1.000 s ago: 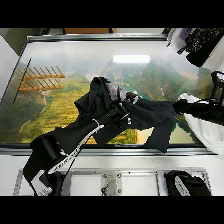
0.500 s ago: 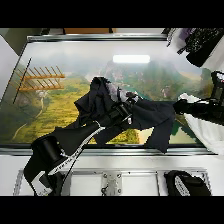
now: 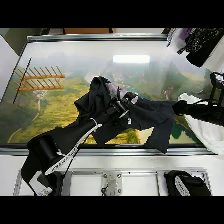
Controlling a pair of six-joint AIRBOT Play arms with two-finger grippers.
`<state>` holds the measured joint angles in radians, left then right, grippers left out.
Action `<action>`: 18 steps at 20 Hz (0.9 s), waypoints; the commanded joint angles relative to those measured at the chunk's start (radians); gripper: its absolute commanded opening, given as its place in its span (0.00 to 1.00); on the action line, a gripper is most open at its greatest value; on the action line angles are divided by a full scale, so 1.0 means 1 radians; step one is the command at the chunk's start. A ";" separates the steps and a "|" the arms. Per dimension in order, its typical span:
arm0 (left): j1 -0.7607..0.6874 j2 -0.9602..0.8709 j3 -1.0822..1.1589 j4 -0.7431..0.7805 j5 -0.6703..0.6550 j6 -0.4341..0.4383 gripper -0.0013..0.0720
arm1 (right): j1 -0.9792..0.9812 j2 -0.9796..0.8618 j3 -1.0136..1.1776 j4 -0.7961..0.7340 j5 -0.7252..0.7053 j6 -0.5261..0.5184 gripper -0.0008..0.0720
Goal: Fold the clothes and pants, and hang the long-sleeved shirts on hangers.
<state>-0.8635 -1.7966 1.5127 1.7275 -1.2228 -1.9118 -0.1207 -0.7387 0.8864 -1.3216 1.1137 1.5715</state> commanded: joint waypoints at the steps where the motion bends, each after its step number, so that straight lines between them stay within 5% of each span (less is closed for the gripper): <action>1: 0.006 0.078 0.000 -0.011 0.004 0.001 0.04 | 0.039 -0.002 -0.035 0.000 0.024 0.003 0.78; 2: 0.002 0.100 0.000 -0.034 0.013 0.001 0.04 | 0.080 -0.007 -0.060 0.000 0.023 0.019 0.69; 11: 0.001 0.211 0.000 -0.160 0.013 0.002 0.04 | 0.584 -0.384 -0.113 -0.257 -0.069 0.484 0.69; 18: 0.001 0.273 0.000 -0.160 -0.002 0.002 0.04 | 0.617 -0.520 -0.113 -0.317 -0.175 0.719 0.69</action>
<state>-0.8623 -1.5475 1.5124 1.5696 -1.2209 -1.9102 0.4797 -1.2236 0.7746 -1.5986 0.9928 2.1708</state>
